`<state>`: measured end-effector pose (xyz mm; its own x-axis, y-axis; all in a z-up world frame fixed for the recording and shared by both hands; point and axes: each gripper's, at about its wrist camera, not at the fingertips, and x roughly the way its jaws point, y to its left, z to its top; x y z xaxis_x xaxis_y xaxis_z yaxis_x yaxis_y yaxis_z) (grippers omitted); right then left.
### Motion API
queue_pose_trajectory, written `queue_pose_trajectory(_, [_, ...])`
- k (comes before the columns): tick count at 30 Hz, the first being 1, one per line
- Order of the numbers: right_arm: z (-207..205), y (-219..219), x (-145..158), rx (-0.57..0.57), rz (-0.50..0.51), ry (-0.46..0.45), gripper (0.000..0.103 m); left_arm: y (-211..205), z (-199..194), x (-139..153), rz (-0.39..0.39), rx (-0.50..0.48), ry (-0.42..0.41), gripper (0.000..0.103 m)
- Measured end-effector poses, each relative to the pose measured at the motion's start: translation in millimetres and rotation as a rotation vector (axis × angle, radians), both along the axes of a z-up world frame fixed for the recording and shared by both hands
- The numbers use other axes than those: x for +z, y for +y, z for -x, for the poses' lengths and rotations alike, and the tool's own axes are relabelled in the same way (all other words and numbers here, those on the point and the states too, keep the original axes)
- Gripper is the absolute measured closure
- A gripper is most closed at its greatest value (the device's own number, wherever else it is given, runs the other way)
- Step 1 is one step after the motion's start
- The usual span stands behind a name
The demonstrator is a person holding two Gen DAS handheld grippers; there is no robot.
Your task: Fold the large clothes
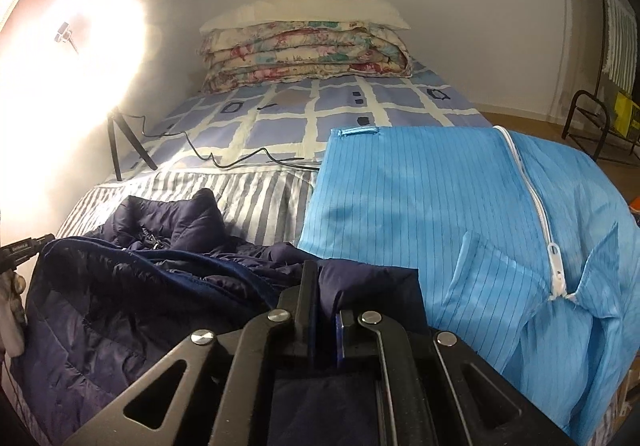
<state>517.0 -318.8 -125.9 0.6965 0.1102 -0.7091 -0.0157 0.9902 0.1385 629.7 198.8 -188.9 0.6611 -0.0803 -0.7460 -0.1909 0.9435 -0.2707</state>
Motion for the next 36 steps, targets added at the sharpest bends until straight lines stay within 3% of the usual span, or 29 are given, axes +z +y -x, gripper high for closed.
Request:
queue_pose_trajectory(5, [4, -10, 14, 0.011, -0.081, -0.005, 0.081, 9, 1, 14, 0.062, 0.004, -0.02, 0.049])
queue_pose_trajectory(8, [9, -16, 23, 0.001, -0.109, -0.012, 0.064, 15, 4, 29, 0.057, 0.013, -0.05, 0.049])
queue_pose_trajectory(10, [12, -23, 32, -0.021, -0.122, -0.033, 0.037, 19, 10, 39, 0.051, 0.016, -0.073, 0.049])
queue_pose_trajectory(11, [15, -27, 37, -0.042, -0.128, -0.047, 0.034, 19, 14, 44, 0.037, 0.01, -0.083, 0.049])
queue_pose_trajectory(12, [19, -33, 45, -0.068, -0.131, -0.068, 0.035, 17, 19, 48, 0.021, -0.002, -0.094, 0.049])
queue_pose_trajectory(15, [35, -29, 62, -0.045, -0.095, -0.131, 0.062, 6, 40, 52, -0.024, -0.064, -0.119, 0.049])
queue_pose_trajectory(18, [53, 8, 65, 0.113, 0.008, -0.153, 0.063, -24, 63, 44, -0.114, -0.166, -0.126, 0.049])
queue_pose_trajectory(20, [56, 37, 54, 0.197, 0.104, -0.137, 0.063, -50, 67, 30, -0.257, -0.228, -0.115, 0.049])
queue_pose_trajectory(22, [53, 63, 36, 0.247, 0.206, -0.116, 0.064, -63, 58, 12, -0.335, -0.241, -0.08, 0.049])
queue_pose_trajectory(25, [37, 81, 10, 0.249, 0.29, -0.077, 0.065, -58, 38, -4, -0.343, -0.178, -0.048, 0.049])
queue_pose_trajectory(29, [6, 69, -19, 0.126, 0.423, -0.017, 0.069, -44, 14, -28, -0.367, -0.114, -0.01, 0.049])
queue_pose_trajectory(32, [-10, 48, -35, 0.066, 0.415, 0.047, 0.07, -37, -1, -51, -0.354, -0.115, 0.045, 0.046])
queue_pose_trajectory(36, [-6, 46, -27, 0.054, 0.419, 0.044, 0.069, -39, 0, -39, -0.374, -0.11, 0.043, 0.047])
